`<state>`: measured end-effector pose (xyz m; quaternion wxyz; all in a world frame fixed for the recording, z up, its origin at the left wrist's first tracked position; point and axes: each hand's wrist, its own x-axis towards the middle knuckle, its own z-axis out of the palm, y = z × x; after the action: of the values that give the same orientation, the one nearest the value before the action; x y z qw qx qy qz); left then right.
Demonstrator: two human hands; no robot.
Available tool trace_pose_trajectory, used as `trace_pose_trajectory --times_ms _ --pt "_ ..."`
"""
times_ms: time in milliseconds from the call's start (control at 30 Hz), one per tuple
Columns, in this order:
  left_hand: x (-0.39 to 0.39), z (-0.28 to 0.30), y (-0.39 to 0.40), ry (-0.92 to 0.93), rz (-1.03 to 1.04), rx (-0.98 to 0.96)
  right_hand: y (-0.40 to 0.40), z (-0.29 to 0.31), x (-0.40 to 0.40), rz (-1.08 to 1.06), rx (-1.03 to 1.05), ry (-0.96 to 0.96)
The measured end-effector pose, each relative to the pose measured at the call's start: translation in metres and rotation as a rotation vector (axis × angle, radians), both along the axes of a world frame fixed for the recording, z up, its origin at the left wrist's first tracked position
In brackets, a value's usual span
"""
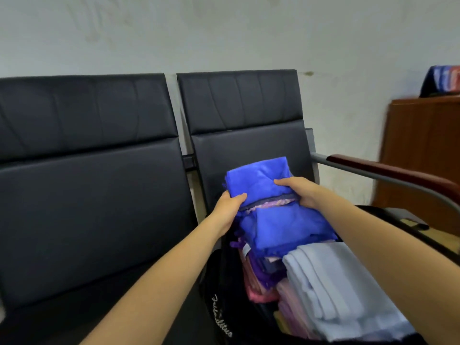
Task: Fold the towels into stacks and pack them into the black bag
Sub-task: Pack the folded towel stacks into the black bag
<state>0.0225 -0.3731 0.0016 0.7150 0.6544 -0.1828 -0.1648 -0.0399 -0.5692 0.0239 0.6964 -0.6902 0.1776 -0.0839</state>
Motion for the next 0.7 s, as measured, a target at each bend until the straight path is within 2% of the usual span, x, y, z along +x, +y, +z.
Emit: trace_pose_trajectory --times_ms 133,267,333,400,467,533,600,700 --pt "-0.008 -0.031 0.0 0.054 -0.097 0.272 -0.006 -0.012 -0.015 0.131 -0.025 0.231" --pt "-0.014 -0.04 0.004 0.0 0.005 0.28 0.001 -0.021 -0.02 0.137 -0.054 0.219" --pt "-0.018 -0.036 0.008 -0.019 0.042 0.313 0.004 -0.021 -0.019 0.077 -0.173 0.241" --pt "-0.016 -0.035 0.011 -0.103 0.05 0.443 0.01 -0.016 -0.019 -0.026 -0.387 0.238" --pt "-0.018 -0.033 0.018 -0.277 0.021 0.625 0.014 -0.01 -0.021 -0.146 -0.701 0.216" --pt "-0.027 -0.032 0.028 -0.41 -0.021 0.702 0.02 -0.004 -0.027 -0.229 -0.967 0.152" --pt "-0.039 -0.032 0.039 -0.493 -0.034 0.697 0.027 0.0 -0.038 -0.25 -1.044 0.011" --pt "-0.058 -0.037 0.056 -0.568 0.022 0.635 0.047 0.006 -0.063 -0.236 -1.024 -0.215"
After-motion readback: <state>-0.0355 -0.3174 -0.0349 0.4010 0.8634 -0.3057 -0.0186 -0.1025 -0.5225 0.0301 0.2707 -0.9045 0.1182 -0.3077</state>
